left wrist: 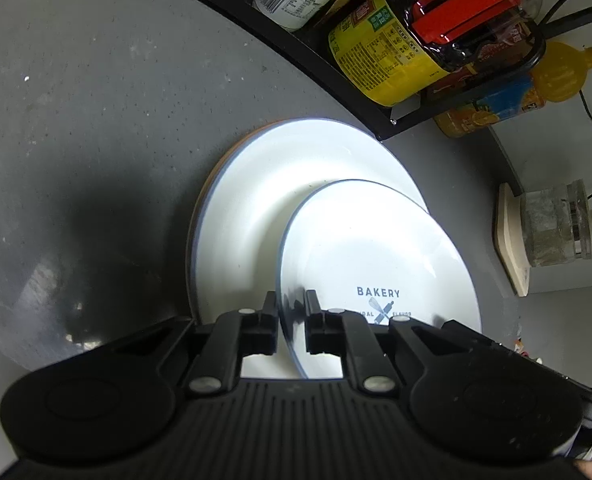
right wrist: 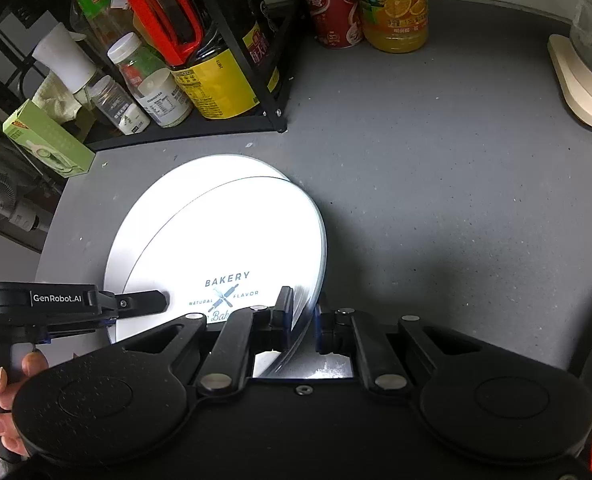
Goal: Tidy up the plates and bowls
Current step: 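Carry the 'BAKERY' plate over the 'Sweet' plate, then lower the 'BAKERY' plate onto the 'Sweet' plate and open both grippers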
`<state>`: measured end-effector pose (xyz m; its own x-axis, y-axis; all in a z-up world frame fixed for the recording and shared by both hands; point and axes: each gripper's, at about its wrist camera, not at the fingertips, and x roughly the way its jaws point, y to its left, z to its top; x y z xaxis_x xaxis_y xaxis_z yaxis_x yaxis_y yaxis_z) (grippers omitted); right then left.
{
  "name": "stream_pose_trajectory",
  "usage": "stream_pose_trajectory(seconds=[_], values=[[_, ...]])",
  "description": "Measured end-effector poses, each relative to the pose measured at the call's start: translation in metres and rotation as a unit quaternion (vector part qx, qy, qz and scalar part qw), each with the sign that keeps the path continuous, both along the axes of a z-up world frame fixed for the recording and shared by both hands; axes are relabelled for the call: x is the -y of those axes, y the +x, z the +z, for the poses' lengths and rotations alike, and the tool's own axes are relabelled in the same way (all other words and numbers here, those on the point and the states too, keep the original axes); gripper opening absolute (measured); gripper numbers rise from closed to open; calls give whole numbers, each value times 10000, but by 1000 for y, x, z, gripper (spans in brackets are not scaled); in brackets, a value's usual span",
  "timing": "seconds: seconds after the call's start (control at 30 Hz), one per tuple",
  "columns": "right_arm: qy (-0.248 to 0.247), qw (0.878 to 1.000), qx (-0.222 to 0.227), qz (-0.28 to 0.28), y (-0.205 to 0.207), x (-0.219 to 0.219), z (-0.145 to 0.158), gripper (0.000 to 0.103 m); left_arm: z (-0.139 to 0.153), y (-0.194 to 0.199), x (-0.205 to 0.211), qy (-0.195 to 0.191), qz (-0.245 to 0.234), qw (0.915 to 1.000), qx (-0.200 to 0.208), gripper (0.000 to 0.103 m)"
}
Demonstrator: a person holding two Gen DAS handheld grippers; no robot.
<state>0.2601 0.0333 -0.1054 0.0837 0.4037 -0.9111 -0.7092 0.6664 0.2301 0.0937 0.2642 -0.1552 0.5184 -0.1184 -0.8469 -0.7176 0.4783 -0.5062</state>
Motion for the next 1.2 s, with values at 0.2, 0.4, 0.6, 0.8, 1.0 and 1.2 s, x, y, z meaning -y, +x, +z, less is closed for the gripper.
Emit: stream_pose_trajectory(seconds=[0.2,0.4,0.6,0.8,1.0,1.2], values=[[30,10000,71,17,-1,-4,1,7,14,0,-6,386,-74,9990,-220,11],[42,10000,35,81,-2,-11,-3,8,36,-12,-18,703,85,9974,-161,26],[-33,10000,-11,91,-4,-20,-12,11,50,-25,-27,1052,305,9938,-205,47],[-89,9999,31,111,-3,-29,-18,13,39,-33,-29,905,414,9942,-399,47],[-155,9997,93,160,-6,-36,-22,14,31,-37,-26,952,498,9929,-511,52],[-150,9999,-50,29,-3,-35,-19,23,29,-34,-29,996,472,9924,-539,53]])
